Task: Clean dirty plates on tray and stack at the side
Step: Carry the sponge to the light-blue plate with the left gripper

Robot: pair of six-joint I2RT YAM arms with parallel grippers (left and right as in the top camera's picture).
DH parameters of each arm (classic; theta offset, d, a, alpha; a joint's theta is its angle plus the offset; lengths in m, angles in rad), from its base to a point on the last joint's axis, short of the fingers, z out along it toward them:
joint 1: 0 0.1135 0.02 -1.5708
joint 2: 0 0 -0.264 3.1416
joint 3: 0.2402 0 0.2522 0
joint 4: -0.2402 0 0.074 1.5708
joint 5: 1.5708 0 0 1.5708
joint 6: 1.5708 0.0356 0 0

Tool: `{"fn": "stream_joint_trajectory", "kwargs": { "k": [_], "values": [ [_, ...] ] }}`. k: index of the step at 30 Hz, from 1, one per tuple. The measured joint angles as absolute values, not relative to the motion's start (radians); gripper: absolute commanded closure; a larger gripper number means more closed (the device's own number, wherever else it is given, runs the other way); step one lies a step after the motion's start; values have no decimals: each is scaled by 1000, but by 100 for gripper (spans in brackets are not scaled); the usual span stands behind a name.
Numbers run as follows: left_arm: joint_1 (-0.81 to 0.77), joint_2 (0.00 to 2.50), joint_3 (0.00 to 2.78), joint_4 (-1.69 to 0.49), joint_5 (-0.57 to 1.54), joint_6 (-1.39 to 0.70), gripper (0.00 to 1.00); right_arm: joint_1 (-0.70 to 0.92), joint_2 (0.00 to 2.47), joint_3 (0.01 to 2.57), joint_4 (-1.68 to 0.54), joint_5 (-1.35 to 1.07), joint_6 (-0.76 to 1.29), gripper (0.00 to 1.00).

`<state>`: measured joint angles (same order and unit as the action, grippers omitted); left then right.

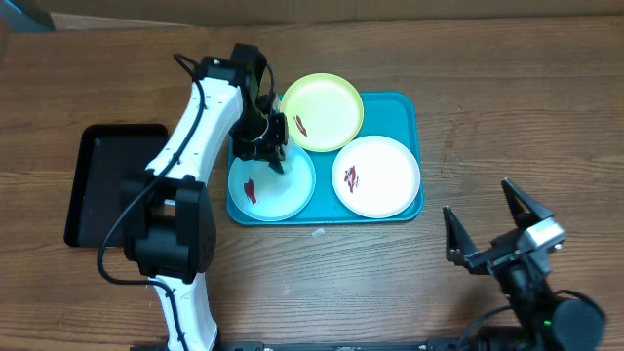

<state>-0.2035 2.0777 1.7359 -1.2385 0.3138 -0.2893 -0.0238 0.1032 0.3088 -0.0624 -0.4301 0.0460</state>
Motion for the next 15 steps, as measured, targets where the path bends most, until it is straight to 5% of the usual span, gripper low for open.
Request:
{"fn": "stream_joint_trajectory", "kwargs": {
  "k": [9, 13, 15],
  "values": [
    [-210, 2080, 1526, -1073, 302, -289, 96, -27, 638, 991, -670, -520, -82, 0],
    [-210, 2080, 1473, -1026, 294, -290, 95, -27, 883, 1234, -768, -672, -97, 0],
    [-210, 2080, 1464, -1008, 295, -290, 85, -27, 981, 1305, -756, -801, -83, 0]
  ]
}}
